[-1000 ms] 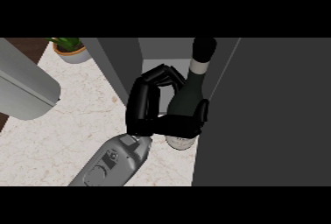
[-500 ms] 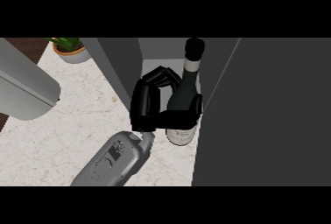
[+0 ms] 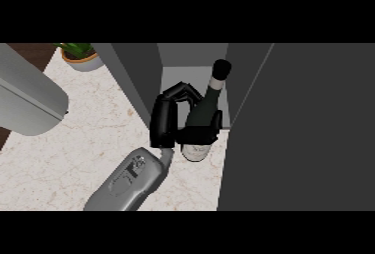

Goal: Pick up the wine, place it into the cabinet and close the cabinet

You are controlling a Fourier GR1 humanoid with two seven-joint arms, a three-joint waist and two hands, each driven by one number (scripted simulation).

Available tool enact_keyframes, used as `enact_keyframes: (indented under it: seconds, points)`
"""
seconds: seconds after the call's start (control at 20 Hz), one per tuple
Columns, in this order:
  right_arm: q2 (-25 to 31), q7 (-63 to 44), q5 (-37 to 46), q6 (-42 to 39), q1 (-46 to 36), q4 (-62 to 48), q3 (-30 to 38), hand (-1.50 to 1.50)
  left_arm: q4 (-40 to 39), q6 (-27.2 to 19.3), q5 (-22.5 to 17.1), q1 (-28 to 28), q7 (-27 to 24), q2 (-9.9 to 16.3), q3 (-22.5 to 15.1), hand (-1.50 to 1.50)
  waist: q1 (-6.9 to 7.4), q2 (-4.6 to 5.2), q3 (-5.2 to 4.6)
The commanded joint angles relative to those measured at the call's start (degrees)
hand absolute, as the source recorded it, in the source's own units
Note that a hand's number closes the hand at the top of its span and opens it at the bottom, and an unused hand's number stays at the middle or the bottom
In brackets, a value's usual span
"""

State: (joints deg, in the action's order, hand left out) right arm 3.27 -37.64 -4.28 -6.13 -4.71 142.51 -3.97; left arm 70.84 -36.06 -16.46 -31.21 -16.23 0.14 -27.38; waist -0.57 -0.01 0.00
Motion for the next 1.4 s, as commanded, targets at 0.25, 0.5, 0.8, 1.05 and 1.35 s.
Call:
enact_keyframes:
  seconds: [0.25,0.5,0.8,1.05,1.35]
  points:
    - [0.5,-2.8,-4.4,0.5,-0.7,4.3,1.5,-1.50,-11.2,2.4,-3.9,-3.7,-9.4,-0.1,5.9,1.50,-0.34,0.14,-0.02]
    - [-1.0,0.8,-1.6,-0.6,5.3,6.4,-1.2,-1.50,-8.5,4.4,-2.7,-1.1,-7.4,-0.1,7.2,1.50,0.13,-0.04,0.01]
    - [-2.0,2.2,-1.9,0.5,2.2,3.3,-1.2,-1.50,-15.4,5.8,-5.5,-8.2,-7.2,-0.1,9.3,1.50,-0.14,0.08,-0.01]
    - [-0.8,-1.1,-3.7,-0.4,3.7,6.7,-1.5,-1.50,-24.4,9.0,-7.4,-14.3,-8.3,-0.1,13.3,1.50,-0.61,0.13,0.00]
    - [-1.4,0.1,-3.8,-0.8,5.8,5.5,-1.7,-1.50,-32.6,8.2,-7.7,-19.9,-8.2,-0.1,14.2,1.50,-0.77,0.16,0.01]
